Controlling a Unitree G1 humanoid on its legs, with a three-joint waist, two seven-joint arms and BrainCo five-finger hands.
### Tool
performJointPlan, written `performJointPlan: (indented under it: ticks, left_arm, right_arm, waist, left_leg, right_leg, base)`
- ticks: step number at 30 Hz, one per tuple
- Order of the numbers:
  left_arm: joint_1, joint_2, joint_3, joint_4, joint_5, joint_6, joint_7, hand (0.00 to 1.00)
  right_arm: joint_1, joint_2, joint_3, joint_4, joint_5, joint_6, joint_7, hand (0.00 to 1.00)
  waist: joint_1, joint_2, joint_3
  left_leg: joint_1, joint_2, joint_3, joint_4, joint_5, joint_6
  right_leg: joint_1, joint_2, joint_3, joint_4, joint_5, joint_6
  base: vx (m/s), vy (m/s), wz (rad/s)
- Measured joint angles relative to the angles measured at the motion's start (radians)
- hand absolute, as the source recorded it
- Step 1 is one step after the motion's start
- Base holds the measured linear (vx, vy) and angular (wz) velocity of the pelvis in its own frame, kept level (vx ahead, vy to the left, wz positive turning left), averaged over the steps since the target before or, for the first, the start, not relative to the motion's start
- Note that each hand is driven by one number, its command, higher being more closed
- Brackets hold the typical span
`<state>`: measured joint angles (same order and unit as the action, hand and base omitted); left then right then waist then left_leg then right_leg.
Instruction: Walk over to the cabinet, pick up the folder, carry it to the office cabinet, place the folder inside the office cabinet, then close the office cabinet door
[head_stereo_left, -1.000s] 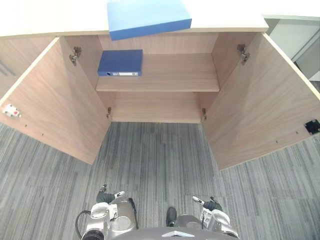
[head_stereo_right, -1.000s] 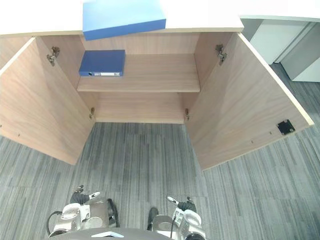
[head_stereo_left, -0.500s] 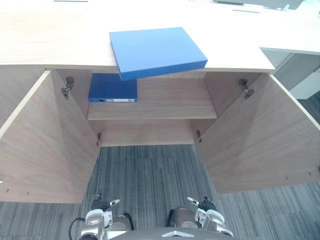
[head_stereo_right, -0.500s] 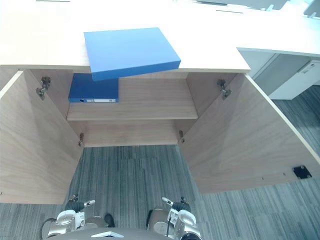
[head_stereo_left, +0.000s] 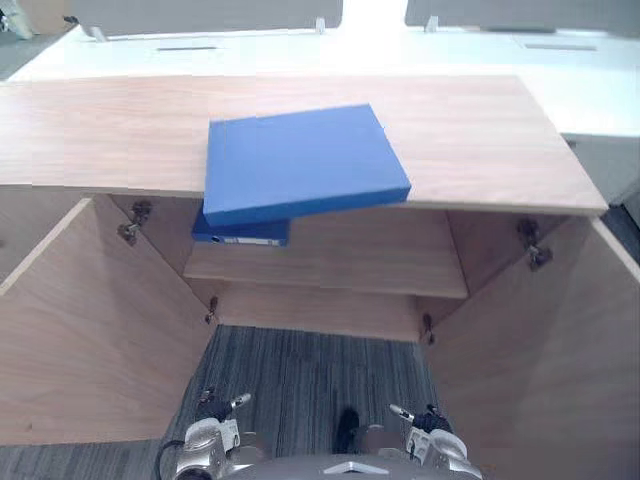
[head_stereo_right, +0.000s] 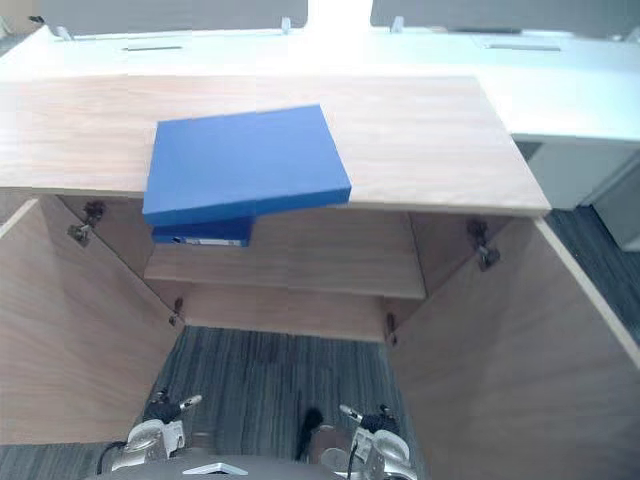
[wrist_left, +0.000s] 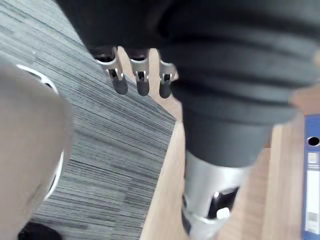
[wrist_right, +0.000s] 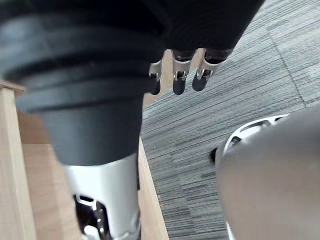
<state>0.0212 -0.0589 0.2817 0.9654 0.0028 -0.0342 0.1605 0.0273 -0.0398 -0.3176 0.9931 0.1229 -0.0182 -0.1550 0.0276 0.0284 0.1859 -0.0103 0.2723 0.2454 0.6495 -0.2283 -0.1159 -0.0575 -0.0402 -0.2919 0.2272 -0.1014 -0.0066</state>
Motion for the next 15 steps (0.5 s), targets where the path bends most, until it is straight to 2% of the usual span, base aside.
performJointPlan:
  ticks: [2, 4, 5, 6, 9, 13, 15]
  left_arm:
    - [-0.005, 0.0, -0.004, -0.009, 0.001, 0.0, 0.0, 0.0]
    - [-0.013, -0.002, -0.011, -0.008, 0.001, 0.0, -0.001, 0.0]
    - [-0.015, -0.007, -0.012, -0.007, 0.003, 0.0, -0.002, 0.0]
    - [-0.016, -0.001, -0.013, 0.0, 0.003, 0.0, -0.004, 0.0]
    - [-0.017, 0.015, -0.017, 0.01, 0.004, 0.0, -0.013, 0.0]
    - [-0.015, 0.025, -0.024, 0.039, 0.028, 0.002, -0.018, 0.0]
    - [-0.012, 0.038, -0.062, 0.047, 0.042, 0.002, -0.022, 0.0]
  right_arm:
    - [0.005, 0.002, 0.0, -0.004, 0.008, 0.001, 0.0, 0.0]
    - [0.01, 0.005, -0.001, -0.012, 0.009, 0.001, 0.0, 0.0]
    - [0.019, 0.006, -0.005, -0.016, 0.009, 0.001, -0.001, 0.0]
    - [0.024, 0.017, -0.008, -0.015, 0.009, 0.002, -0.001, 0.0]
    - [0.033, 0.039, -0.018, -0.011, 0.008, 0.001, -0.001, 0.0]
    - [0.038, 0.039, -0.018, 0.005, 0.005, 0.0, 0.001, 0.0]
    - [0.038, 0.036, -0.018, 0.008, 0.004, 0.001, 0.001, 0.0]
  waist:
    - [0.002, -0.004, -0.002]
    - [0.001, -0.007, -0.002]
    - [0.001, -0.006, -0.005]
    - [0.006, -0.021, -0.019]
    - [0.004, -0.054, -0.038]
    - [0.002, -0.05, -0.044]
    - [0.0, -0.047, -0.046]
  left_leg:
    - [-0.026, -0.006, 0.033, -0.081, -0.014, 0.002]
    - [-0.04, -0.031, 0.034, -0.235, -0.01, 0.003]
    - [-0.032, -0.06, 0.011, -0.358, 0.058, 0.022]
    - [0.004, -0.093, 0.009, -0.399, 0.08, 0.029]
    - [0.035, -0.129, 0.038, -0.443, 0.083, 0.037]
    - [0.105, -0.169, 0.057, -0.497, 0.083, 0.037]
    - [0.117, -0.178, 0.054, -0.512, 0.084, 0.039]
  right_leg:
    - [0.013, 0.001, 0.007, -0.015, -0.003, 0.006]
    - [0.022, -0.003, 0.021, -0.016, 0.0, 0.008]
    - [0.019, -0.006, 0.035, -0.006, -0.003, 0.022]
    - [0.022, -0.018, 0.069, -0.015, 0.0, 0.043]
    - [0.056, -0.031, 0.099, -0.101, 0.044, 0.06]
    - [0.112, -0.047, 0.144, -0.17, 0.068, 0.071]
    - [0.126, -0.047, 0.149, -0.198, 0.079, 0.074]
  base:
    - [0.17, -0.005, -0.19]
    - [0.2, 0.125, -0.24]
    - [0.18, 0.161, -0.36]
    - [0.19, 0.136, -0.32]
    - [0.19, 0.15, -0.26]
    - [0.11, 0.123, -0.26]
    - [0.05, 0.047, -0.11]
